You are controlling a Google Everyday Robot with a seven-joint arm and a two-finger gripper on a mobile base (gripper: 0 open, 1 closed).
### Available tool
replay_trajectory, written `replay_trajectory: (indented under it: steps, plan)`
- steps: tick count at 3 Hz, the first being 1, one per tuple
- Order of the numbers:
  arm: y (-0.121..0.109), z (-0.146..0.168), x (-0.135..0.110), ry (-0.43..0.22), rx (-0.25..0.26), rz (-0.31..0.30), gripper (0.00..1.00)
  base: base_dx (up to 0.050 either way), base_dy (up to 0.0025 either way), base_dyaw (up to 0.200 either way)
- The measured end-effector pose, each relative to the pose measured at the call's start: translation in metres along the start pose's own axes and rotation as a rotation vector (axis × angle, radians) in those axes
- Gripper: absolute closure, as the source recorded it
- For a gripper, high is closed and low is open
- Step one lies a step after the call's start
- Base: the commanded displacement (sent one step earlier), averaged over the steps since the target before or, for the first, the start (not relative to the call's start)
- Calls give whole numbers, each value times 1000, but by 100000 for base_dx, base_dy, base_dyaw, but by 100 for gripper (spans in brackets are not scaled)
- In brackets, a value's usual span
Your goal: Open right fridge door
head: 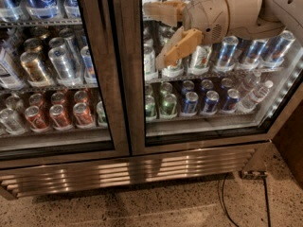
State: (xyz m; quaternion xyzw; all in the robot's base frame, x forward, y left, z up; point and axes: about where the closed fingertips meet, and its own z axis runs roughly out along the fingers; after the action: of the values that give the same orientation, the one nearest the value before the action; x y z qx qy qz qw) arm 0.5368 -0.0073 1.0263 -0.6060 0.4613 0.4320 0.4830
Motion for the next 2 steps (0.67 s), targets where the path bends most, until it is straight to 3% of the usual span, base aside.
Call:
replay_trajectory:
  steps: [2]
  plan:
    - [2, 2, 0, -9, 5, 2, 0, 0, 0, 0]
